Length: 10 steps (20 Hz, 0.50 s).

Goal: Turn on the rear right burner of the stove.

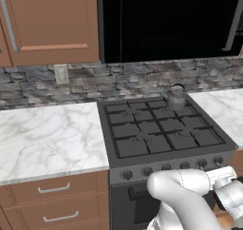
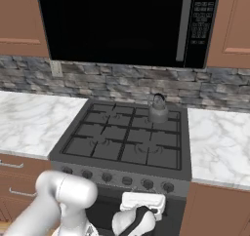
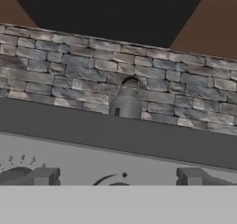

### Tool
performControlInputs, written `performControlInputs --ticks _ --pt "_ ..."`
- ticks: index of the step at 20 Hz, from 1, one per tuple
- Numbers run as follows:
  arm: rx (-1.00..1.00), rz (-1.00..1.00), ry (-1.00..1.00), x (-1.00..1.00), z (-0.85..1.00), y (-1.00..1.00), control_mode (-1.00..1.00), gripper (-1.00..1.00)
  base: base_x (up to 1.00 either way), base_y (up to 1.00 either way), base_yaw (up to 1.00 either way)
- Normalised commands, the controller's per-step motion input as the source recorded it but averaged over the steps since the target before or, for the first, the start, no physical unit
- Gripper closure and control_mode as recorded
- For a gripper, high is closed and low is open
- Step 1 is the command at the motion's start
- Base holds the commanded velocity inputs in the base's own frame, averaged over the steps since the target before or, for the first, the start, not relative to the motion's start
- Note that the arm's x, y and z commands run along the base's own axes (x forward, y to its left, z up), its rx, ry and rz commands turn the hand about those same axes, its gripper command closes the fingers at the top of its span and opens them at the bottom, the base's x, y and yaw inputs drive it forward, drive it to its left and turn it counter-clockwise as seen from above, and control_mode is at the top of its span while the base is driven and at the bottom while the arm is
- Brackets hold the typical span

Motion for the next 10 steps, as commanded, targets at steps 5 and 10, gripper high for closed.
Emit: performControlInputs --ticks 5,10 --pt "0.02 0.0 0.0 0.37 -0.39 0.0 -1.0 -1.0 0.0 0.0 0.0" --pt "0.02 0.0 -0.02 0.33 -0.28 0.0 -1.0 -1.0 0.0 0.0 0.0"
